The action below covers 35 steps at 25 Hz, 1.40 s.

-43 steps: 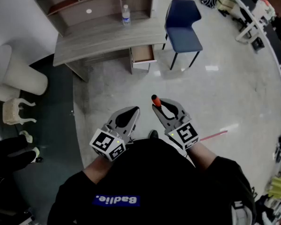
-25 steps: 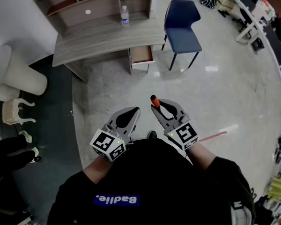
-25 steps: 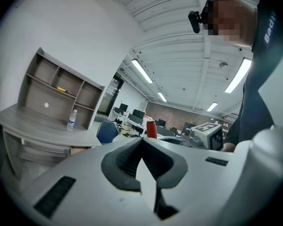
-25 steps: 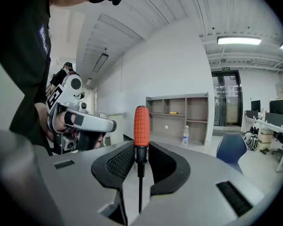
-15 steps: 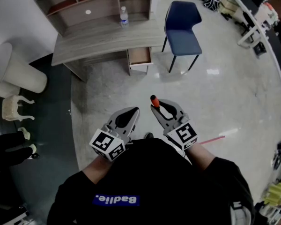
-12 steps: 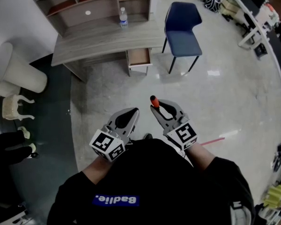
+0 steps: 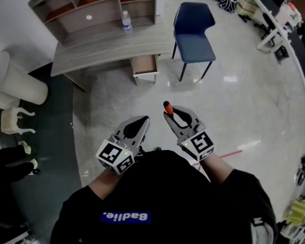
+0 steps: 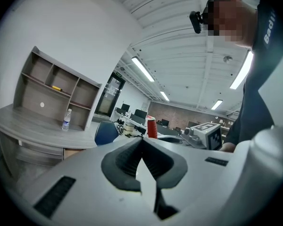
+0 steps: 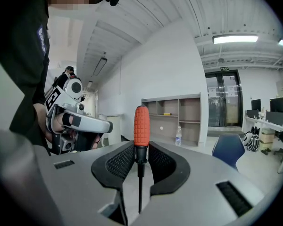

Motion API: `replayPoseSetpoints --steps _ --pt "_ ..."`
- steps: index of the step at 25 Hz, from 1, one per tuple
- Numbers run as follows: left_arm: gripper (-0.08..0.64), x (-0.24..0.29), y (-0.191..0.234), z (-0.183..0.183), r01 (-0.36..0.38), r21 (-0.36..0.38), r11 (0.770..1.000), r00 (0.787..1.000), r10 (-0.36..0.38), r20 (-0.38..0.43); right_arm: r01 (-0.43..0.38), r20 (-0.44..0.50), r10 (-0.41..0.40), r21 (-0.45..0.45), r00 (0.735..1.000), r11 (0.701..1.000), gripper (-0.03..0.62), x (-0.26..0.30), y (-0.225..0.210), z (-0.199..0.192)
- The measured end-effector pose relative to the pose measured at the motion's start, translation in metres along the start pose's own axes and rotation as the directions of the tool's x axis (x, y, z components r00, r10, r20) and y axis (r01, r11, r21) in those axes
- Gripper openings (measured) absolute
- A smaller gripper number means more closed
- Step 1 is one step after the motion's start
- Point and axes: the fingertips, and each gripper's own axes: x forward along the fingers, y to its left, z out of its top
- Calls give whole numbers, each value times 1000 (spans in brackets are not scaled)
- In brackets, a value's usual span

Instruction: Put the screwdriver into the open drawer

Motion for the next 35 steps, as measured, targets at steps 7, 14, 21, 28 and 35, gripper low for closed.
replayPoseSetpoints --steps 7,14,21,28,35 --pt "3 27 34 9 39 -14 999 999 -39 7 10 -31 -11 -23 999 1000 106 32 -21 -1" --pt "3 47 110 33 71 -37 997 997 -71 6 37 -92 -39 -26 995 999 106 105 -51 1" --pt "3 56 198 66 108 -48 993 994 -109 -9 72 -120 -70 9 990 997 106 192 -70 11" --pt "3 62 257 89 128 -53 990 991 -129 -27 114 -114 -113 2 987 993 106 253 -92 30" --pt "3 80 284 86 88 -87 992 995 -92 -48 91 -132 -88 10 987 996 106 277 -115 19"
